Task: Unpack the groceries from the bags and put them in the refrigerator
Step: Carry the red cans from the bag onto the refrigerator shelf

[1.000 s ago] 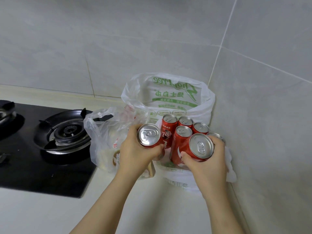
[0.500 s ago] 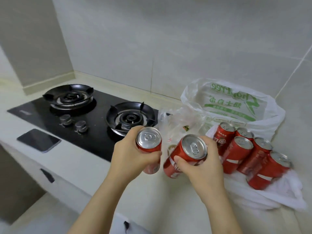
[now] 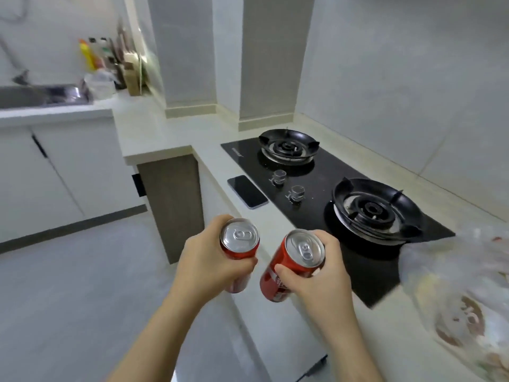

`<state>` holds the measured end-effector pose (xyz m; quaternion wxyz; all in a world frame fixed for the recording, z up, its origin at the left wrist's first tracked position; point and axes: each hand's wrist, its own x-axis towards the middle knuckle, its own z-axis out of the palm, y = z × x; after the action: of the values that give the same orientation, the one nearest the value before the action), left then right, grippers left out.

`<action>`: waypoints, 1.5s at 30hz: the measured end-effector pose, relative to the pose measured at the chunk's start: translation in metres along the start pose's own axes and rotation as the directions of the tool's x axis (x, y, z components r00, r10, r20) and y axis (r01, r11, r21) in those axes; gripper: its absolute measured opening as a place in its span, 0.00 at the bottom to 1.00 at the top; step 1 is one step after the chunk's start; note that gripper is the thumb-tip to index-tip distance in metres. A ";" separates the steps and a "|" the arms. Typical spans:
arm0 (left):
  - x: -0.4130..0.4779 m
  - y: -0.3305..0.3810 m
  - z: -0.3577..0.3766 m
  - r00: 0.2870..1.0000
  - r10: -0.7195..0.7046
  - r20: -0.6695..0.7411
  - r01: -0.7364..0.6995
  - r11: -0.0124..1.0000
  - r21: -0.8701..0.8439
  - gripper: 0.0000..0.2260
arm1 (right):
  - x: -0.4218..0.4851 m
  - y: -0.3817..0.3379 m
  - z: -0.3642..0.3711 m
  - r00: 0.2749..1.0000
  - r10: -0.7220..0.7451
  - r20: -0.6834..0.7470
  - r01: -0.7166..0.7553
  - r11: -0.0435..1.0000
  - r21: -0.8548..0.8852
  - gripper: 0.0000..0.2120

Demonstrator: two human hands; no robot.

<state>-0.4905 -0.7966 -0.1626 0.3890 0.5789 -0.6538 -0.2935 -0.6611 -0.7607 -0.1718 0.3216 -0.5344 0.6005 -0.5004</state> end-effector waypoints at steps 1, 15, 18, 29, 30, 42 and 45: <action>-0.003 -0.008 -0.011 0.999 -0.025 -0.031 0.025 1.000 0.012 0.23 | 0.002 -0.002 0.013 0.999 -0.005 0.047 0.005 1.000 0.003 0.27; -0.084 -0.074 -0.105 0.697 -0.430 -0.573 0.524 0.851 -0.002 0.21 | 0.003 -0.024 0.159 0.723 -0.117 0.681 0.062 0.992 0.106 0.28; -0.111 -0.073 -0.106 0.569 -0.486 -0.663 0.602 0.796 -0.066 0.22 | -0.006 -0.028 0.173 0.615 -0.140 0.776 0.071 0.990 0.122 0.28; -0.227 -0.046 -0.115 0.089 -0.525 -0.847 0.704 0.634 -0.319 0.24 | -0.087 -0.058 0.211 0.180 -0.260 0.949 0.134 0.962 0.238 0.27; -0.238 -0.043 -0.117 0.050 -0.515 -0.856 0.703 0.627 -0.336 0.24 | -0.097 -0.062 0.215 0.139 -0.272 0.952 0.138 0.957 0.253 0.27; -0.365 -0.031 -0.167 -0.279 -0.377 -0.883 0.668 0.585 -0.461 0.22 | -0.231 -0.122 0.267 -0.227 -0.384 0.895 0.145 0.896 0.421 0.26; -0.395 -0.032 -0.195 -0.338 -0.321 -0.885 0.650 0.600 -0.466 0.22 | -0.272 -0.141 0.289 -0.260 -0.406 0.876 0.141 0.881 0.451 0.26</action>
<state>-0.2975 -0.3997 -0.1533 0.4785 0.8578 0.1170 0.1469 -0.2900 -0.5631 -0.1636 0.5830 -0.8108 -0.0482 -0.0203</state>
